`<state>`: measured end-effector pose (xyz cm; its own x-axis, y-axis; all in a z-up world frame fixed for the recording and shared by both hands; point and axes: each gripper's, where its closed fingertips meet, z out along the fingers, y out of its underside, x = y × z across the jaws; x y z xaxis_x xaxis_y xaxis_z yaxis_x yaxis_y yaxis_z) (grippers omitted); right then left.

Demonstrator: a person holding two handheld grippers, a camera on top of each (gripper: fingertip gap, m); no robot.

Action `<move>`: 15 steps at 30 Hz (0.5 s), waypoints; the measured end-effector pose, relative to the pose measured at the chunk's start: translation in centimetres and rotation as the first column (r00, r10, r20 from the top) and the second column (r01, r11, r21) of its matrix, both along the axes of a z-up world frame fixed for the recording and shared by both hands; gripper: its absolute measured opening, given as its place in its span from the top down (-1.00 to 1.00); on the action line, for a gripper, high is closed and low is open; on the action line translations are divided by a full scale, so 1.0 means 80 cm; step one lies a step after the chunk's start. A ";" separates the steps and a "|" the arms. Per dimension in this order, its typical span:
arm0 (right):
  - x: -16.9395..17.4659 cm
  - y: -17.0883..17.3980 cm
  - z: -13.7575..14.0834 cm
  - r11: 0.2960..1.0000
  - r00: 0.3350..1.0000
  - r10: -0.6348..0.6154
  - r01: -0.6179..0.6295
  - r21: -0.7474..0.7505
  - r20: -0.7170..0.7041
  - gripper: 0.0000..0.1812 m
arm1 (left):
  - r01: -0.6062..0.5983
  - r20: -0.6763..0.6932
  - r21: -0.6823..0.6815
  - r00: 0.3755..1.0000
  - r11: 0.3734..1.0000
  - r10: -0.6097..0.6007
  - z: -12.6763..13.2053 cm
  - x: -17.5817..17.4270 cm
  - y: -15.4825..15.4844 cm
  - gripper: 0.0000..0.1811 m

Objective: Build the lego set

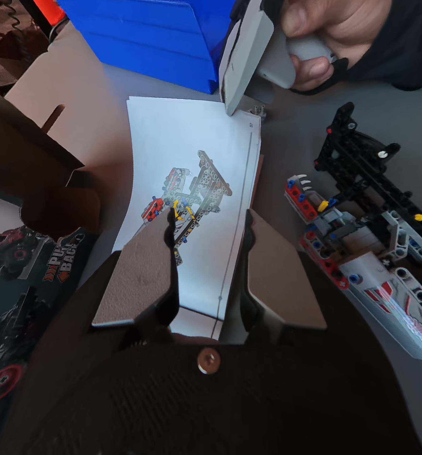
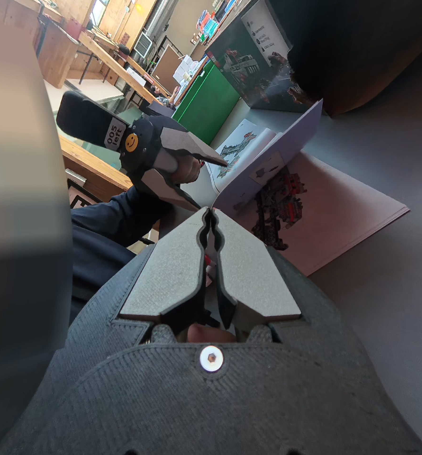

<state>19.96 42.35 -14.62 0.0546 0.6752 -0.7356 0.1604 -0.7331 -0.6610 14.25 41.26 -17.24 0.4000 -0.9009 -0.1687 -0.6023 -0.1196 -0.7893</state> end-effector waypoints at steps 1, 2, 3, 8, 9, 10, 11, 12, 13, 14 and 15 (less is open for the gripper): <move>0.000 0.000 0.001 1.000 1.000 -0.002 0.002 -0.003 -0.007 1.00 | 0.000 -0.020 0.007 1.000 1.000 0.000 -0.004 0.002 0.000 0.36; 0.000 0.001 0.002 1.000 1.000 -0.003 0.003 -0.006 -0.013 1.00 | 0.001 -0.041 0.016 0.999 1.000 0.000 -0.007 0.002 0.001 0.35; -0.001 0.000 0.002 1.000 1.000 -0.004 0.004 -0.008 -0.014 1.00 | 0.002 -0.055 0.030 0.998 1.000 0.000 -0.008 0.002 0.001 0.35; -0.001 0.002 0.001 1.000 1.000 -0.013 0.013 -0.001 -0.007 1.00 | 0.019 -0.035 0.025 0.999 1.000 -0.018 -0.004 0.006 -0.004 0.37; 0.000 0.002 0.002 1.000 1.000 -0.014 0.014 -0.004 -0.012 1.00 | 0.022 -0.036 0.020 0.999 1.000 -0.021 -0.006 0.007 -0.005 0.37; 0.000 0.003 0.003 1.000 1.000 -0.015 0.014 -0.005 -0.017 1.00 | 0.023 -0.043 0.019 0.999 1.000 -0.022 -0.009 0.008 -0.005 0.37; 0.000 0.002 0.004 1.000 1.000 -0.013 0.013 -0.006 -0.020 1.00 | 0.022 -0.048 0.020 0.999 1.000 -0.021 -0.011 0.010 -0.004 0.36; 0.000 0.002 0.004 1.000 1.000 -0.009 0.009 -0.007 -0.022 1.00 | 0.022 -0.050 0.020 0.999 1.000 -0.021 -0.013 0.011 -0.004 0.36; -0.001 0.001 0.005 1.000 1.000 -0.006 0.006 -0.008 -0.024 1.00 | 0.019 -0.048 0.019 0.999 1.000 -0.018 -0.014 0.013 -0.004 0.37; -0.001 0.001 0.004 1.000 1.000 -0.005 0.004 -0.009 -0.023 1.00 | 0.014 -0.045 0.017 0.999 1.000 -0.013 -0.015 0.015 -0.003 0.38; -0.002 0.000 0.004 1.000 1.000 -0.003 0.003 -0.009 -0.022 1.00 | 0.009 -0.039 0.012 0.999 1.000 -0.009 -0.016 0.017 -0.002 0.41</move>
<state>19.81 42.36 -14.29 0.0400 0.6687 -0.7425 0.1437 -0.7392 -0.6580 15.61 41.09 -18.54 0.3847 -0.9021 -0.1953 -0.6335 -0.1042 -0.7667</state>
